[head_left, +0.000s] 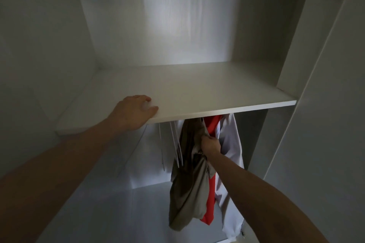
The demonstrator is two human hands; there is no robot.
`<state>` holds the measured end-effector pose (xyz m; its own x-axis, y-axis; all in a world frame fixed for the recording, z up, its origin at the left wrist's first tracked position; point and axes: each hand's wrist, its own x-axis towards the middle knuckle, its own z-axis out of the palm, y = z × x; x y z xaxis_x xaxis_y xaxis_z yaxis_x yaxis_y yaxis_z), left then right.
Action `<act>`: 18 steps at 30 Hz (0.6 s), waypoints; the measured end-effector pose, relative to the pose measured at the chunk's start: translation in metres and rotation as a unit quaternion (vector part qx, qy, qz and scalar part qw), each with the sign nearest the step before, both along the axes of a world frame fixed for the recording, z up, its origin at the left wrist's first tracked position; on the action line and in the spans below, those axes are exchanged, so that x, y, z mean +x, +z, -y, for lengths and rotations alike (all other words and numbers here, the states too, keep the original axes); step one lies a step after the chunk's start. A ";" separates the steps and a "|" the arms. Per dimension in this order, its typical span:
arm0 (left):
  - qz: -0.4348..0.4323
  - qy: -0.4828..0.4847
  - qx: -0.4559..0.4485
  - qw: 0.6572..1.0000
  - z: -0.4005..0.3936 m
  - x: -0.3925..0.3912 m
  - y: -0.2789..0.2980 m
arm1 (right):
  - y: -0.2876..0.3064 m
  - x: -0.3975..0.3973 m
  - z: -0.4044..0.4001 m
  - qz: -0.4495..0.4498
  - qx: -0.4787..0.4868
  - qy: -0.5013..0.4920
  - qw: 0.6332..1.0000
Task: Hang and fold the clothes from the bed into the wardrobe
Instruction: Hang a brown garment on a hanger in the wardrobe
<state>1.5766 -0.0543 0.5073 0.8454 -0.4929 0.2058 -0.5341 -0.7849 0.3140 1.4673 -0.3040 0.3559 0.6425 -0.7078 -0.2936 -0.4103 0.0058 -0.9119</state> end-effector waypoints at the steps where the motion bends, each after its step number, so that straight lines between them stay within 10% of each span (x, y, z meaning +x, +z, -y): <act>1: 0.001 0.000 -0.001 1.000 0.000 0.001 -0.001 | -0.002 0.005 0.008 -0.004 -0.016 0.002 1.000; 18: 0.008 0.026 -0.028 0.999 0.000 0.011 -0.012 | -0.028 0.040 0.087 -0.020 -0.082 0.032 0.996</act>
